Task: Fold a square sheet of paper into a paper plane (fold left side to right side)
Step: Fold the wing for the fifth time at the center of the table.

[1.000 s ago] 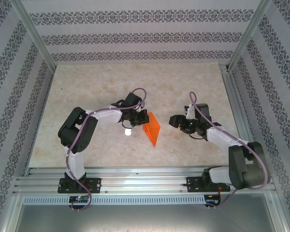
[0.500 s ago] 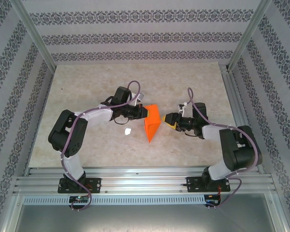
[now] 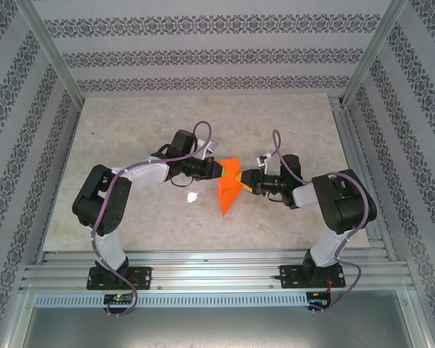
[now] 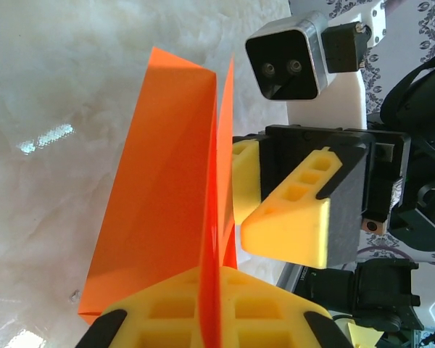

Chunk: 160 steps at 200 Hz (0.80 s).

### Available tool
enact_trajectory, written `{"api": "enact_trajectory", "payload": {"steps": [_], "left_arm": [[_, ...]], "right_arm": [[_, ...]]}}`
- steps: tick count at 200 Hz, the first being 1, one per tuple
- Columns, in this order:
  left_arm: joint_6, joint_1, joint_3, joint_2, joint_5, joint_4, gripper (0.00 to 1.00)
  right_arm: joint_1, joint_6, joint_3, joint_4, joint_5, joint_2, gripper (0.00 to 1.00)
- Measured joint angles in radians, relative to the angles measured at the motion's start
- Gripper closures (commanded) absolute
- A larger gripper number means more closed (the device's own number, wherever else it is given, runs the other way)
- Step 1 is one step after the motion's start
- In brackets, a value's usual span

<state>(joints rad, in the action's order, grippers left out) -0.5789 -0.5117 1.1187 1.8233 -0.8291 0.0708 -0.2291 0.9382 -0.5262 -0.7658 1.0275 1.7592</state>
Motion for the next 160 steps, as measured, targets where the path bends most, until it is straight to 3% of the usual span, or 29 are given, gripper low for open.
{"api": "enact_trajectory", "payload": {"steps": [15,38,65,81,101,131,160], "left_arm": [[0.010,0.000,0.002,0.000,0.004,0.005,1.00],[0.030,0.000,0.011,0.000,0.025,0.027,0.92],[0.061,0.000,0.022,-0.005,0.077,0.076,0.50],[0.091,0.001,0.024,-0.035,0.141,0.137,0.40],[0.128,0.001,0.024,-0.127,0.253,0.226,0.34],[0.180,-0.011,-0.002,-0.331,0.416,0.272,0.34],[0.229,-0.113,-0.095,-0.492,0.549,0.268,0.35]], "right_arm": [[0.000,0.019,0.000,-0.031,0.000,0.007,0.79],[0.000,0.032,0.000,-0.041,-0.002,0.008,0.93],[0.000,-0.015,-0.001,0.041,-0.019,-0.001,0.97],[-0.001,-0.053,-0.002,0.119,-0.048,-0.016,0.98],[-0.016,-0.081,-0.002,0.198,-0.100,-0.029,0.98],[-0.074,-0.095,-0.009,0.313,-0.203,-0.053,0.98],[-0.114,-0.095,-0.032,0.431,-0.313,-0.117,0.95]]}}
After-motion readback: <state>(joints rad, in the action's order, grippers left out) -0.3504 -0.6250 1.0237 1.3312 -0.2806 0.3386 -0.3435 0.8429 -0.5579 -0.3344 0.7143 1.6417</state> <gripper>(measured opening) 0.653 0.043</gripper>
